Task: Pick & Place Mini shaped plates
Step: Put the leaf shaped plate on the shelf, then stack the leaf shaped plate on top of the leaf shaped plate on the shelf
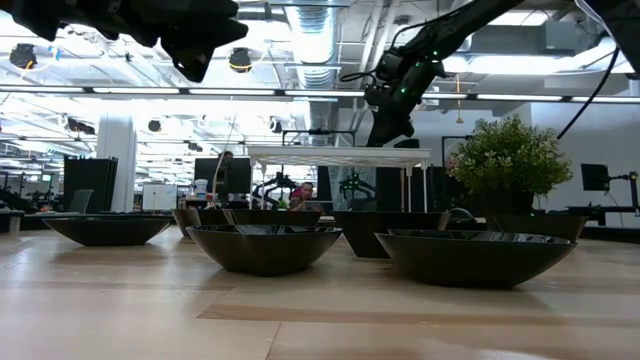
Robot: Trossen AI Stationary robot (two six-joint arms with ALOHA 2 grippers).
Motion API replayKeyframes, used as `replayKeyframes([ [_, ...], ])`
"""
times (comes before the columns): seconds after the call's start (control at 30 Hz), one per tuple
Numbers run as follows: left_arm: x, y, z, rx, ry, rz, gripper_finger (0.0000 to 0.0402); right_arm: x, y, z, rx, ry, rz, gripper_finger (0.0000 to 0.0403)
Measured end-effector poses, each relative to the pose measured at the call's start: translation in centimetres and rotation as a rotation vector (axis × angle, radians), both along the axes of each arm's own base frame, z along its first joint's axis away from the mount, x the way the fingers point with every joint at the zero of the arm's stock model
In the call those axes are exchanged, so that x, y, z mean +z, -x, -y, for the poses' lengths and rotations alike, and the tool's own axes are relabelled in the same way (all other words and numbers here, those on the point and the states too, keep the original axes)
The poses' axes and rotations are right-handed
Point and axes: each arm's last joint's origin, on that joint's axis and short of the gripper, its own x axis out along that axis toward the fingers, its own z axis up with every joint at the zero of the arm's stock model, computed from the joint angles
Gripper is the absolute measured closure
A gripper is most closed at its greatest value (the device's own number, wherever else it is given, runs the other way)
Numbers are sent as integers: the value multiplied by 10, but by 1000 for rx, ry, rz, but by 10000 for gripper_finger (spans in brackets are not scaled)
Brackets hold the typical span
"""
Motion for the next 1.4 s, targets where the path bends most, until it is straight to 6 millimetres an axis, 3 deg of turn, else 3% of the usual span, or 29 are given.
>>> replayKeyframes([
  [0.5,0,0,0,-10,-22,3,279,4,-1,-1,11,106,-50,255],
  [0.77,0,0,0,-29,-77,11,279,57,19,-20,-17,255,13,235],
  [0.93,0,0,0,-32,-85,13,279,94,31,-55,5,299,86,232],
  [1.07,0,0,0,-30,-78,12,279,109,30,-101,89,289,127,234],
  [1.2,-1,0,1,-31,-76,10,279,96,25,-154,243,281,154,239],
  [1.4,-16,-6,3,-23,-67,-40,279,45,29,-224,321,288,136,246],
])
